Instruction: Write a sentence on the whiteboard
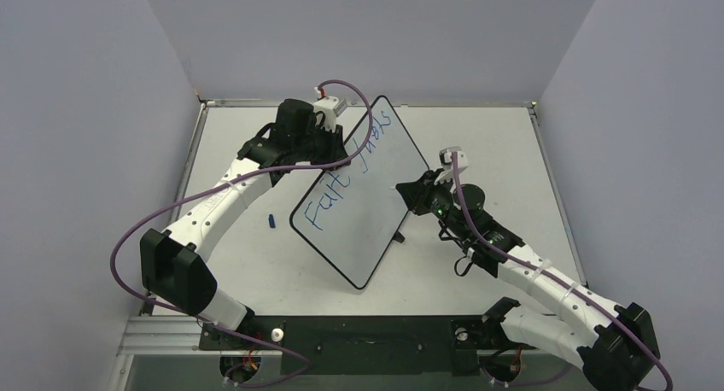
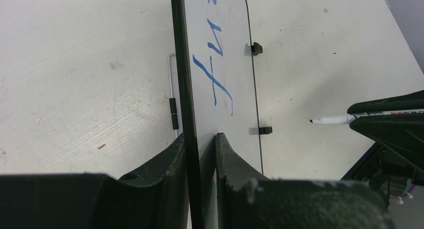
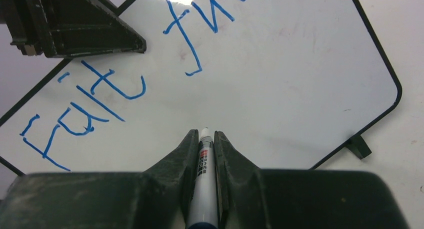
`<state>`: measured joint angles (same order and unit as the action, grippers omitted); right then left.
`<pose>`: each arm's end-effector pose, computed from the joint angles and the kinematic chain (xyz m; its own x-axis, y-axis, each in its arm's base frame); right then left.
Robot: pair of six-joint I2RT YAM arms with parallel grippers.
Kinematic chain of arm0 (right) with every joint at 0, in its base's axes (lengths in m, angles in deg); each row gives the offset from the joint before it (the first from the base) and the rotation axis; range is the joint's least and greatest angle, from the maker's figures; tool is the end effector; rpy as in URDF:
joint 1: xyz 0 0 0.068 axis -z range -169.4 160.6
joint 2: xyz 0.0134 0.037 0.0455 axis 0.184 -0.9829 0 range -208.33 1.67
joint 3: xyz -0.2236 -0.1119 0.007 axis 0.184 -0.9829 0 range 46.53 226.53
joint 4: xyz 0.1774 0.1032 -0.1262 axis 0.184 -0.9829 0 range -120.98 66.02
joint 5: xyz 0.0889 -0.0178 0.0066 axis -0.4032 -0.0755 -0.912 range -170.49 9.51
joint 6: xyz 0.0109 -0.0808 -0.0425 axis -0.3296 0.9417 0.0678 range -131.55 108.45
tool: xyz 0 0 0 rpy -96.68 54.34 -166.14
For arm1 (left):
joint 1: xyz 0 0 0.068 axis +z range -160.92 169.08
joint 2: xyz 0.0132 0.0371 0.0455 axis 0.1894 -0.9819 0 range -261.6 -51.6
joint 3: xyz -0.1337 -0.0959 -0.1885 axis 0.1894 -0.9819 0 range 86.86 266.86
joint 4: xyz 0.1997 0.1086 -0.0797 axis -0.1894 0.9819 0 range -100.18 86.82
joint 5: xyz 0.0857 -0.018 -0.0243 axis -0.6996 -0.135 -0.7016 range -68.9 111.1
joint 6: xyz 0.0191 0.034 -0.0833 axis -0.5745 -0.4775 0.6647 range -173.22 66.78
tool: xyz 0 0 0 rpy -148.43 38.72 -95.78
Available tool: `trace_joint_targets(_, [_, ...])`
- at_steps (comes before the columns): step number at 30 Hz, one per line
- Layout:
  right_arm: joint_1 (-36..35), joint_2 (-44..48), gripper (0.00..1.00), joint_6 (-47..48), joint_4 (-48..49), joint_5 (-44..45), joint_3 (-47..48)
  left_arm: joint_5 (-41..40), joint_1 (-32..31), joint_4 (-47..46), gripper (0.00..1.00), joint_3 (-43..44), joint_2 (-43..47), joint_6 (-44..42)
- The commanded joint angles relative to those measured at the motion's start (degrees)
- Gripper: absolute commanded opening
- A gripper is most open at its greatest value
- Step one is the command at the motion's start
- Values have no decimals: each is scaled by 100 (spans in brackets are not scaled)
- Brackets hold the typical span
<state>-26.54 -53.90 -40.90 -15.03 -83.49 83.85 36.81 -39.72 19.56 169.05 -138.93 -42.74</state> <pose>0.2118 0.1658 0.2738 -0.4279 0.2898 -0.8561 -0.4984 0.7145 0.4910 0.3065 -0.1940 0.3058 -0.6126 0.1368 -0.7785 0.5562 0.7744 -0.3016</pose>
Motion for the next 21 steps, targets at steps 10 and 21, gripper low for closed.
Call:
trace_joint_targets(10, [-462, 193, 0, 65, 879, -74, -641, -894, 58, -385, 0, 113, 79, -515])
trace_joint_targets(21, [-1243, 110, 0, 262, 1379, 43, -771, -931, 59, -387, 0, 117, 85, -512])
